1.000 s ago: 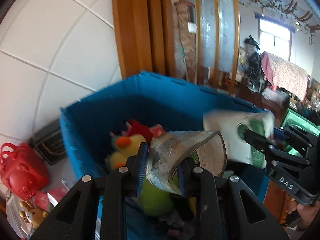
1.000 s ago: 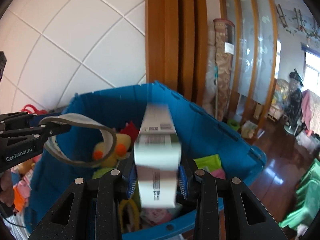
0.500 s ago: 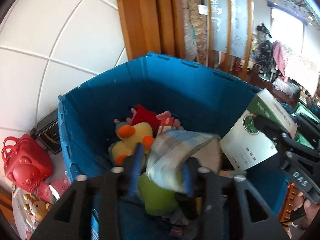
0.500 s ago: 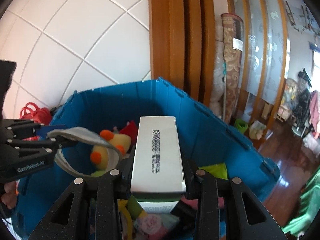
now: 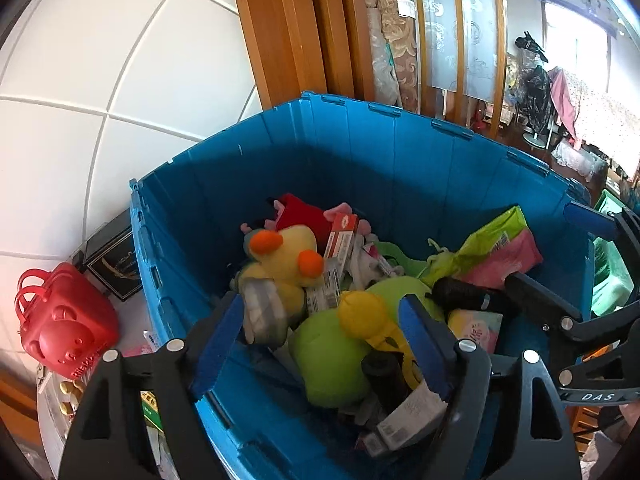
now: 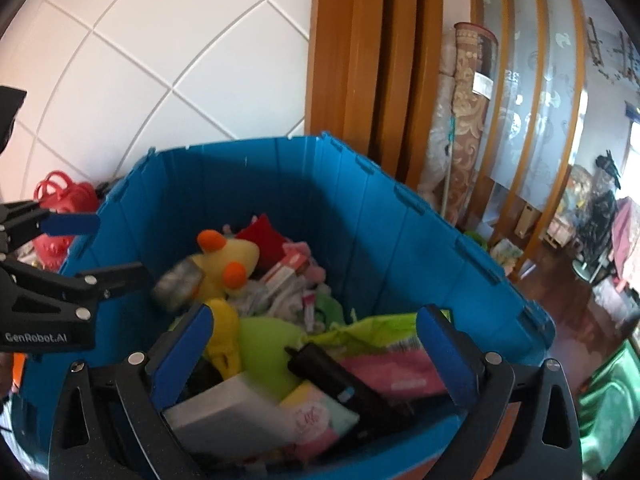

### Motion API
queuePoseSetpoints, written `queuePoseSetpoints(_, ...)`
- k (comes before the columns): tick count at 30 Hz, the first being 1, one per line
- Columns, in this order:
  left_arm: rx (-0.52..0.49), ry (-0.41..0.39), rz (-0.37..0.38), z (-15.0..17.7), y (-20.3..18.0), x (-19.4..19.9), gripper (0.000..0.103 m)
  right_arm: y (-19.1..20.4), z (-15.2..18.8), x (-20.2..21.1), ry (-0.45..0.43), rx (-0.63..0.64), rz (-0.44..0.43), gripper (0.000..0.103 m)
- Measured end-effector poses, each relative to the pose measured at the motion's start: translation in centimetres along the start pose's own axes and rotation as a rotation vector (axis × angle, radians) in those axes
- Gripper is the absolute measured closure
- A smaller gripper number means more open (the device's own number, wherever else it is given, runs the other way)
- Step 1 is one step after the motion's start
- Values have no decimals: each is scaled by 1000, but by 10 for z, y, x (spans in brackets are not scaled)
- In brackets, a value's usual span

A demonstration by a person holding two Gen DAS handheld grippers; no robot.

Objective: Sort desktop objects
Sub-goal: 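Move both open tools back over the pile on the bed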

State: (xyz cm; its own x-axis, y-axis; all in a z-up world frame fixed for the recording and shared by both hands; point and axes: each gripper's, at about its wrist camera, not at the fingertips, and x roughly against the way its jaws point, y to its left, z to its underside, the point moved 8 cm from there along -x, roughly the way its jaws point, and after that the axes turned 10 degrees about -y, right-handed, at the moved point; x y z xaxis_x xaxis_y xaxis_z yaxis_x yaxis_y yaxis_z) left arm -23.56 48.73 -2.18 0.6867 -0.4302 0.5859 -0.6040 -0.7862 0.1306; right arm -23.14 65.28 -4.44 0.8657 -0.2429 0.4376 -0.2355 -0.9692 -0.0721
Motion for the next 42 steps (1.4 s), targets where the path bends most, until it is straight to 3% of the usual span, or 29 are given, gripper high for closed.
queuePoseSetpoints(12, 25, -22, 38, 12, 0, 20, 24, 7, 18, 11, 53, 33, 13, 0)
queuePoseSetpoints(24, 83, -128, -34, 19, 27, 63, 24, 26, 17, 26, 49, 32, -4, 0)
queuePoseSetpoints(29, 148, -187, -110, 39, 65, 91, 24, 50, 2, 43, -2, 11, -51, 0)
queuePoseSetpoints(34, 216, -198, -192, 74, 114, 112, 24, 93, -17, 62, -70, 5, -129, 0)
queuePoseSetpoints(42, 313, -124, -332, 167, 211, 139, 24, 187, -36, 86, -139, 58, -268, 0)
